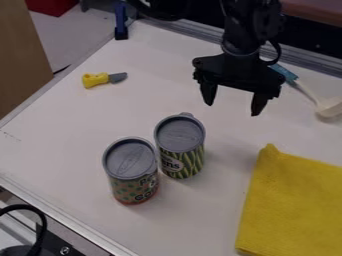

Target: Move the yellow cloth besides the can

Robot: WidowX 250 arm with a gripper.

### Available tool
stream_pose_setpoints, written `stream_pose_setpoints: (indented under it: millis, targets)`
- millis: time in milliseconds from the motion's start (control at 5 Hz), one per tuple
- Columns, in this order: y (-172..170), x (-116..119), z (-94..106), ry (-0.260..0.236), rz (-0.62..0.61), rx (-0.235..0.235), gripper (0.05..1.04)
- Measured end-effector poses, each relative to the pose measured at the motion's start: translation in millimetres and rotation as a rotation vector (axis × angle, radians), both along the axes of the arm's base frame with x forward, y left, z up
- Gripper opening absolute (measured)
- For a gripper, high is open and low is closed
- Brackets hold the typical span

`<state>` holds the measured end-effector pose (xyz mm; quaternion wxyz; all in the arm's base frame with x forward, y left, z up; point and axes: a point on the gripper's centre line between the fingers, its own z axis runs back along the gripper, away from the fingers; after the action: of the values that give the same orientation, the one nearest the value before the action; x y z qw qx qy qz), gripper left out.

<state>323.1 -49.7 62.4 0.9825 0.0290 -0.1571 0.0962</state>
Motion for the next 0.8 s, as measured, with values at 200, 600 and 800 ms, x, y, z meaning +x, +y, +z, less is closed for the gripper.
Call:
stream_pose_setpoints:
  millis: [200, 600, 800]
  targets:
    - [0.2, -4.4, -8.1, 0.031, 0.007, -0.003, 0.999]
    - [-27.0, -19.2, -6.8, 0.091, 0.08, -0.109, 0.999]
    - [-49.9, -27.6, -6.1, 0.096, 0.099, -0.12, 0.999]
